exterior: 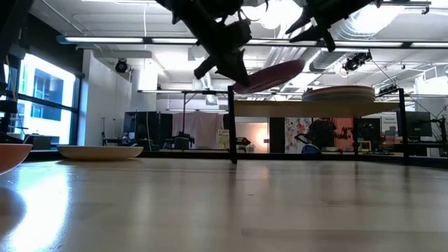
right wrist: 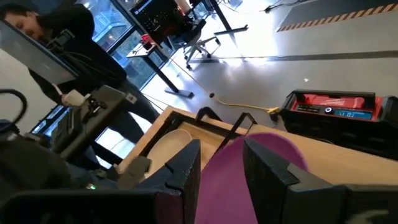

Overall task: Place and stack plates onto a shelf
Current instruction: Put the purple plate on the shelf

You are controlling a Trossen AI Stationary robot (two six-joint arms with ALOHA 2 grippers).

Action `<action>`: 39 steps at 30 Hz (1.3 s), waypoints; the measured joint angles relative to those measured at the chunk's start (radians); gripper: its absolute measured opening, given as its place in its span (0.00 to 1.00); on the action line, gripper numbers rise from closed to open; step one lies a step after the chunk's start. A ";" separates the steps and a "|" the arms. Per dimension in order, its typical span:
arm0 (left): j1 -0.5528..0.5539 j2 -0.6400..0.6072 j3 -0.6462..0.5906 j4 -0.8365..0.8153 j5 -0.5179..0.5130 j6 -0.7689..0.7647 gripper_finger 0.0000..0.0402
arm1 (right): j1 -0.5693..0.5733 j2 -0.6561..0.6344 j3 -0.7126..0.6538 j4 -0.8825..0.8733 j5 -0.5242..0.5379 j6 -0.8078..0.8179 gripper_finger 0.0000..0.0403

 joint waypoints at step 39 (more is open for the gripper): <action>0.009 0.068 0.001 0.074 -0.199 -0.045 0.04 | 0.001 0.000 0.000 -0.014 -0.017 -0.001 0.26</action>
